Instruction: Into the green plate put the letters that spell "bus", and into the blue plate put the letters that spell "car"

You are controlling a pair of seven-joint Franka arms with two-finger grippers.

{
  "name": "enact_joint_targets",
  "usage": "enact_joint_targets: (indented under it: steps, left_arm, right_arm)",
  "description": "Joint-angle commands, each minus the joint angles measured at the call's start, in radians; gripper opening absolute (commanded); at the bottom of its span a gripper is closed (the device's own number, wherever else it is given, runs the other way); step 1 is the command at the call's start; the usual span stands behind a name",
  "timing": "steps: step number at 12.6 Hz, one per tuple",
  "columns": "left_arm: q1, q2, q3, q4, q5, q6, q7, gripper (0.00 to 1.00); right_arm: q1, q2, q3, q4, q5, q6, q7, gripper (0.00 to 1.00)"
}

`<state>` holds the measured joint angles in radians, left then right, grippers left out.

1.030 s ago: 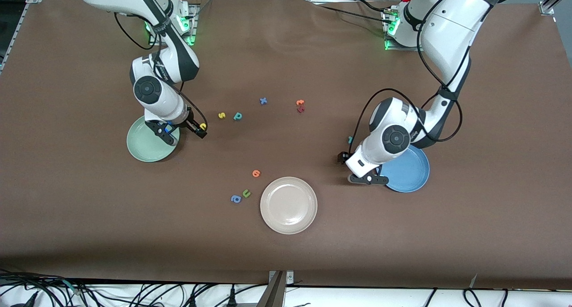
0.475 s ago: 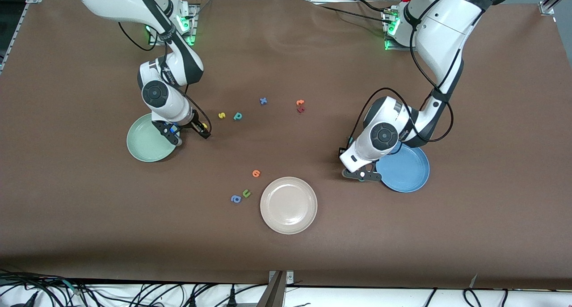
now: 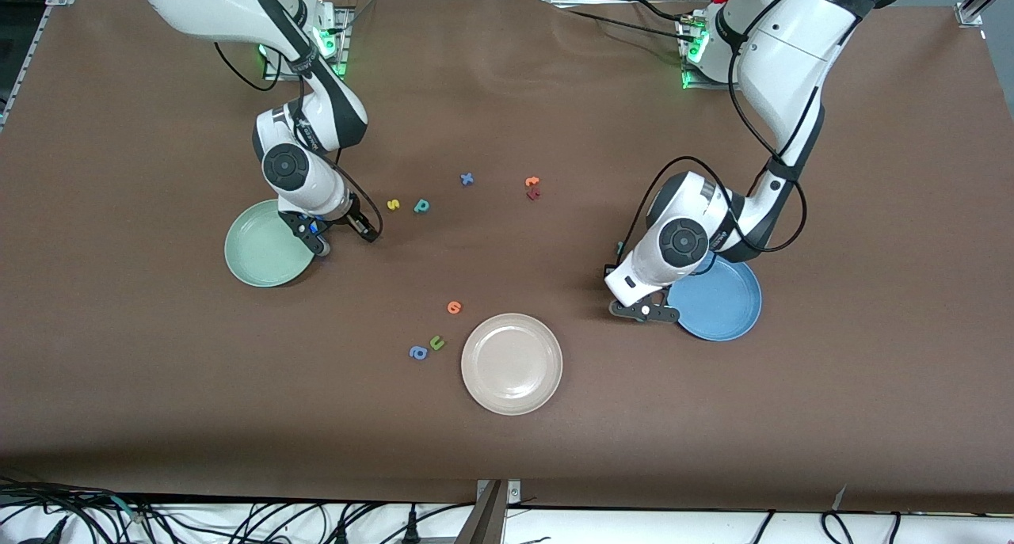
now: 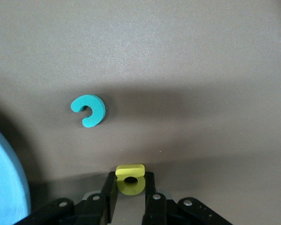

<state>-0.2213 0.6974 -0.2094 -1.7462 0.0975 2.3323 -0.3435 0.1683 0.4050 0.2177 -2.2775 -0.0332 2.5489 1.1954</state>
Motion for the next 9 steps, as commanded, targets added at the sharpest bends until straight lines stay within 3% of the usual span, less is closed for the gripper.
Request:
enact_joint_targets:
  steps: [1, 5, 9]
  left_arm:
    - [0.000, -0.024, 0.001, 0.008, 0.033, -0.031, -0.005, 0.09]
    - [0.028, -0.124, 0.002, 0.053, 0.033, -0.194, -0.002, 0.10]
    - [0.153, -0.133, 0.015, 0.048, 0.120, -0.231, 0.133, 0.13]
  right_arm:
    - [-0.003, 0.001, 0.006, -0.013, 0.015, 0.024, 0.009, 0.75]
    - [-0.003, 0.003, 0.006, -0.013, 0.015, 0.024, -0.002, 0.54]
    - [-0.003, 0.003, 0.006, -0.022, 0.013, 0.028, -0.010, 0.53]
